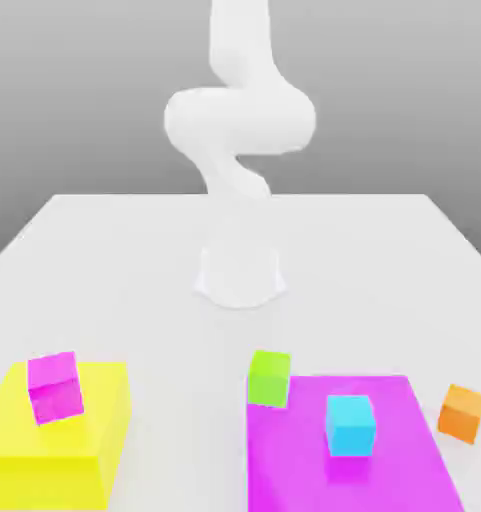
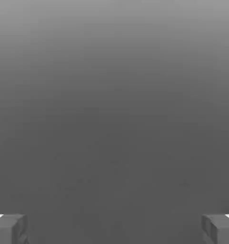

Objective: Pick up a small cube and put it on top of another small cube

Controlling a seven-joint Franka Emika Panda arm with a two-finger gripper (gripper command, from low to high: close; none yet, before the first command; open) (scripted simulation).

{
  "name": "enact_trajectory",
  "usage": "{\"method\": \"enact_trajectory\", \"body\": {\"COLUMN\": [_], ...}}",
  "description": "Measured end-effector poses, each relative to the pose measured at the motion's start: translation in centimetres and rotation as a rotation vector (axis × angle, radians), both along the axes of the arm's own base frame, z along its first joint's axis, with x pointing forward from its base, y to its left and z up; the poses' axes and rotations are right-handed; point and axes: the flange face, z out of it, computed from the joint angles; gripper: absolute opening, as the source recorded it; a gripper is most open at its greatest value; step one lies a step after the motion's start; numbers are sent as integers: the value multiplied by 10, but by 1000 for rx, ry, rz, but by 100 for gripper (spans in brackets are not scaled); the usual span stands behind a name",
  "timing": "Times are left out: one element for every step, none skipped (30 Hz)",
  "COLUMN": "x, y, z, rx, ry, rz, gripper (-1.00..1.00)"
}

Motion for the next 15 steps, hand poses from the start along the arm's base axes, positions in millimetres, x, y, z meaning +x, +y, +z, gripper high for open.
{"method": "enact_trajectory", "body": {"x": [13,25,35,44,52,59,65,69,73,75,76,76,75,73,70], "y": [11,22,33,45,58,71,84,97,111,124,138,151,164,177,189], "z": [-17,-34,-51,-68,-85,-103,-121,-140,-158,-177,-196,-215,-234,-254,-273], "rx": [0,-1,-3,-7,-11,-17,-24,-32,-41,-51,-63,-76,-90,-105,-122], "ry": [31,60,88,116,144,171,198,225,251,278,304,329,354,379,404], "rz": [42,81,119,157,193,230,265,300,335,369,403,437,469,502,533], "gripper": [0,0,0,0,0,0,0,0,0,0,0,0,0,0,0]}}
